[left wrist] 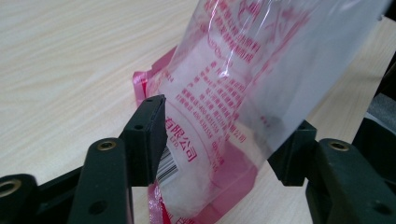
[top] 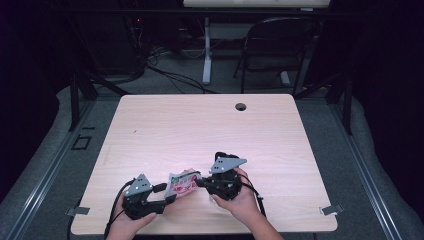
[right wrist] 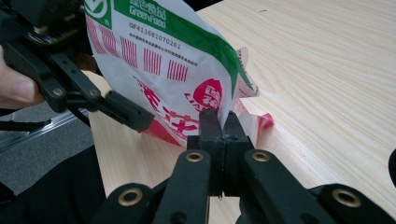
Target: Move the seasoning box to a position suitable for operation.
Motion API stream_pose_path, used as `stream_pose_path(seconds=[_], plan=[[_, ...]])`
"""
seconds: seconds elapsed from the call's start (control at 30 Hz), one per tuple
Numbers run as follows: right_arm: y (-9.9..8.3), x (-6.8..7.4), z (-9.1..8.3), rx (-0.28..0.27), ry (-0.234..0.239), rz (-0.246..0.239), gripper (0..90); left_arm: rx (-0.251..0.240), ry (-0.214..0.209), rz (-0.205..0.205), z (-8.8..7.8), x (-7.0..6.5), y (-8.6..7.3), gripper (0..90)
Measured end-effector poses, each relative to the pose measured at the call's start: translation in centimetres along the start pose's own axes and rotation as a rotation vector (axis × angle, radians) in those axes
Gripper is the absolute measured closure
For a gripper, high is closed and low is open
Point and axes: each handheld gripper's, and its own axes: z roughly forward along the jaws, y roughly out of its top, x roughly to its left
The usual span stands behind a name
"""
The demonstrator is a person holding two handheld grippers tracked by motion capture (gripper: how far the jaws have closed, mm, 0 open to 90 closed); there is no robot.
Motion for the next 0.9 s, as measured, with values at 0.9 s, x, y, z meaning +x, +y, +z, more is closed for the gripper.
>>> stream_pose_path(seconds=[0.9], plan=[[-0.1,-0.1,0.0,-0.007,0.005,0.014,90.0,0.074,0.05,0.025,3.2,0.5,-2.1,33.6]])
